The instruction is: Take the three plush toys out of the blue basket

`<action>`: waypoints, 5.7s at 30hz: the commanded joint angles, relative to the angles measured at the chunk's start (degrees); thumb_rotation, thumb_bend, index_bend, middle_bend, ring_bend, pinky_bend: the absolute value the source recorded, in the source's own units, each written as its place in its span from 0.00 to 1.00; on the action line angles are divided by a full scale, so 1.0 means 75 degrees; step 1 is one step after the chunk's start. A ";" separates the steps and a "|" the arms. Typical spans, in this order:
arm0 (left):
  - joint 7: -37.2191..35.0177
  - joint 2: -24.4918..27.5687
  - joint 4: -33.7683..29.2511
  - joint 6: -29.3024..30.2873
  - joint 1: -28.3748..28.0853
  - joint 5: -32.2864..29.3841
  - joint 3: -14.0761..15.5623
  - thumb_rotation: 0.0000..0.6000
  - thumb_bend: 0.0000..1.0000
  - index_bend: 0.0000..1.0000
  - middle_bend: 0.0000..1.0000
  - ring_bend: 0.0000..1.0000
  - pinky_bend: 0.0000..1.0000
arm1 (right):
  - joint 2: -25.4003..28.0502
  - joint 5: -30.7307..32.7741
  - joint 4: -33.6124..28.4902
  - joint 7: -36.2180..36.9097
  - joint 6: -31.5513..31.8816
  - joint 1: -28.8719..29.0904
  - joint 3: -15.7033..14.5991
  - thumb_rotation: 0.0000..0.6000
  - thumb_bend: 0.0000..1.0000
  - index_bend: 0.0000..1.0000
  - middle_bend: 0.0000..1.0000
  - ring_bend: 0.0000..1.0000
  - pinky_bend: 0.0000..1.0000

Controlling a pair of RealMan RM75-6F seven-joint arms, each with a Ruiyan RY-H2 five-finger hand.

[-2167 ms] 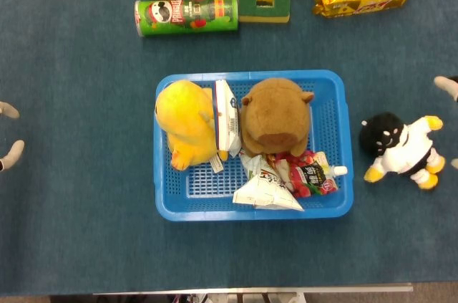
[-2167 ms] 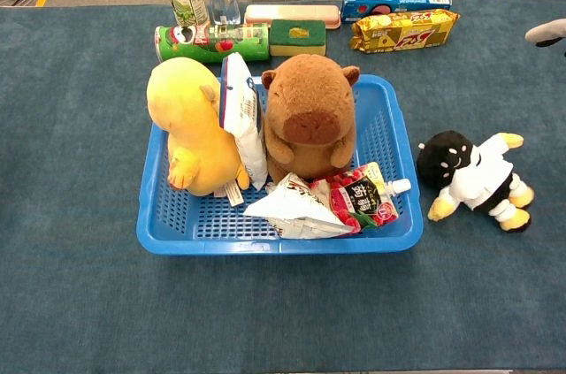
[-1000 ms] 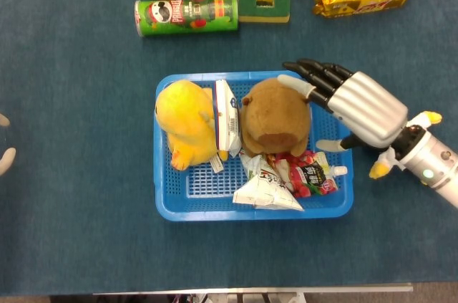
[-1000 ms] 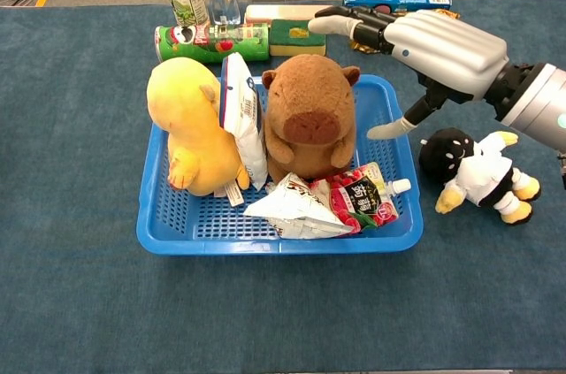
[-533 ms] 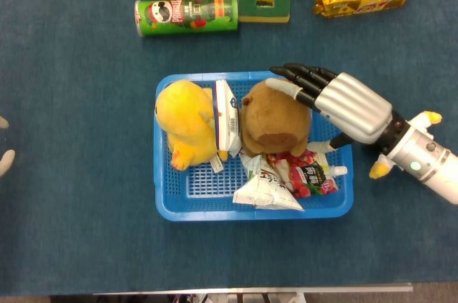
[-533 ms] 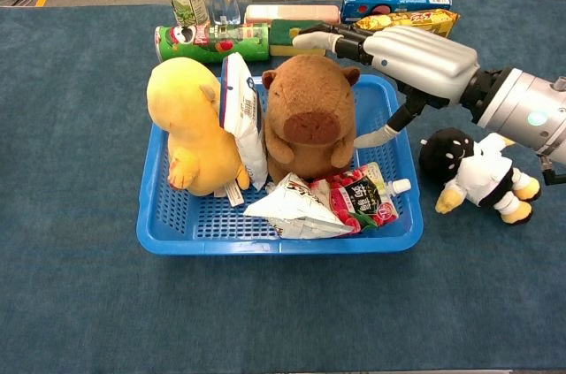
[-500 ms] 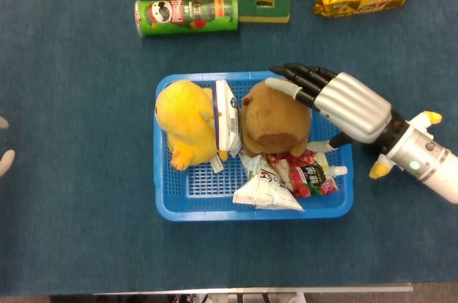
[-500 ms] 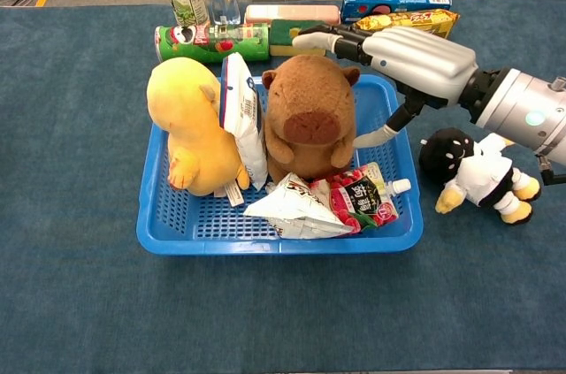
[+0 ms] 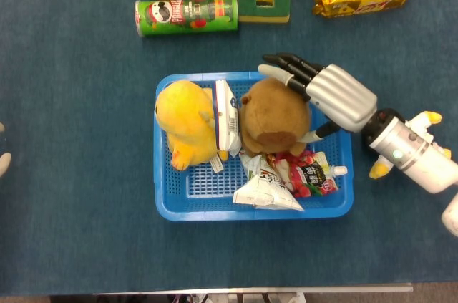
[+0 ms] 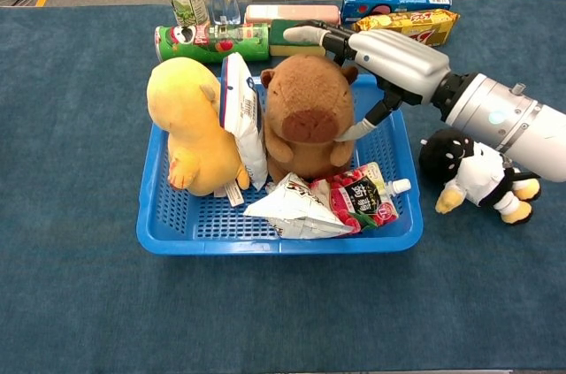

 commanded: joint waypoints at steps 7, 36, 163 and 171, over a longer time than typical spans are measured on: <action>-0.0026 -0.0006 0.0022 -0.0009 0.0005 0.0010 -0.0008 1.00 0.25 0.41 0.14 0.29 0.52 | -0.0500 -0.0105 0.0777 0.0786 0.0660 -0.0034 -0.0048 1.00 0.00 0.32 0.33 0.35 0.62; 0.0306 0.0011 -0.0268 -0.0045 -0.0199 0.0158 -0.0119 1.00 0.25 0.41 0.14 0.29 0.52 | 0.1289 -0.0437 -0.1411 -0.0349 0.2998 -0.0867 0.0436 1.00 0.00 0.48 0.50 0.52 0.67; 0.1234 0.0381 -0.2657 -0.3660 -0.4532 0.1397 -0.0284 1.00 0.25 0.09 0.00 0.00 0.27 | 0.3936 0.1594 -0.2697 -0.3394 0.1780 -0.3647 -0.0021 1.00 0.00 0.02 0.08 0.13 0.50; 0.1758 0.0240 -0.2676 -0.3966 -0.4772 0.1069 -0.0291 1.00 0.25 0.12 0.00 0.00 0.29 | 0.3921 0.1624 -0.2618 -0.3259 0.1782 -0.3708 -0.0057 1.00 0.00 0.02 0.08 0.13 0.50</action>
